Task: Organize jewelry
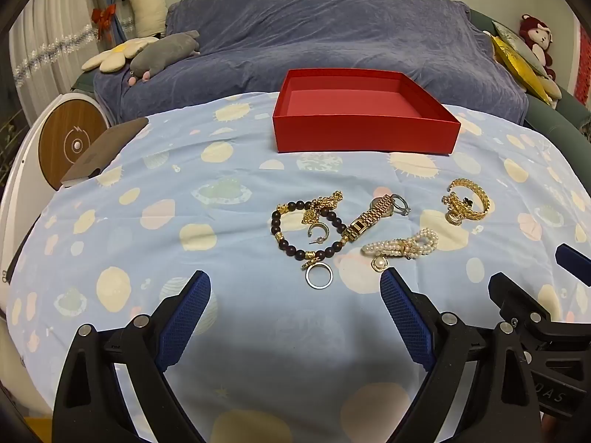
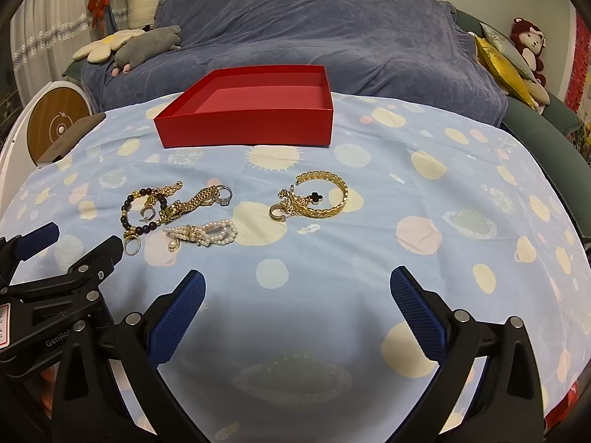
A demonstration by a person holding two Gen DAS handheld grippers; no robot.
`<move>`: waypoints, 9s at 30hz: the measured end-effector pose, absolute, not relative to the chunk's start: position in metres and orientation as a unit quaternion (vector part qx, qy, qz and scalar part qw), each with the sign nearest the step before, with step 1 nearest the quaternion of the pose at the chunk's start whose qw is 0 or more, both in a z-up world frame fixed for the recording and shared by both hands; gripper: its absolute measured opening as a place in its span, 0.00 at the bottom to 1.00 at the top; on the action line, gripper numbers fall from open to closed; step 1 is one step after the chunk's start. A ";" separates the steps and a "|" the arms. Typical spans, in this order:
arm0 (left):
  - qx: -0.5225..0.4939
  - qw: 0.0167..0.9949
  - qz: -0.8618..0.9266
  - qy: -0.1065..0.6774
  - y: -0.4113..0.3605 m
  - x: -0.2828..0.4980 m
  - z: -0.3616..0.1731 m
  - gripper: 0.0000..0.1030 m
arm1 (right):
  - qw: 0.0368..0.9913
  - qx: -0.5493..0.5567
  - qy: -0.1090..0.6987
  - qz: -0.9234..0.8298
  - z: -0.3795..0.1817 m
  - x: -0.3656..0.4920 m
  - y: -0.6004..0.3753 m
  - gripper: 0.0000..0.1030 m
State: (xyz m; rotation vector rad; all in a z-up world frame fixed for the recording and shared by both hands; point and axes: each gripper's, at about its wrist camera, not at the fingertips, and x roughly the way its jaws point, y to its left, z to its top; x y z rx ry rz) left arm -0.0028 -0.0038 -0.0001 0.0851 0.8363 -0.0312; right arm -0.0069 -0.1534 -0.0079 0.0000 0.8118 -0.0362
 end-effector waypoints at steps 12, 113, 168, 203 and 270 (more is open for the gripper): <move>0.041 0.913 -0.015 0.406 -0.004 -0.002 -0.001 0.88 | 0.920 -0.001 0.393 -0.019 -0.008 -0.007 -0.154 0.95; -0.034 0.890 -0.032 0.453 0.047 0.038 -0.019 0.88 | 0.895 0.060 0.442 -0.004 -0.035 0.096 -0.202 0.53; -0.081 0.924 -0.163 0.336 0.032 0.028 0.086 0.05 | 0.933 0.091 0.335 0.092 0.067 0.040 -0.166 0.53; -0.029 0.913 -0.105 0.394 -0.010 0.347 0.042 0.05 | 0.890 0.044 0.447 0.076 0.016 0.351 -0.177 0.53; 0.017 0.894 -0.092 0.437 0.054 0.016 -0.015 0.68 | 0.878 -0.041 0.441 0.180 -0.038 0.067 -0.100 0.60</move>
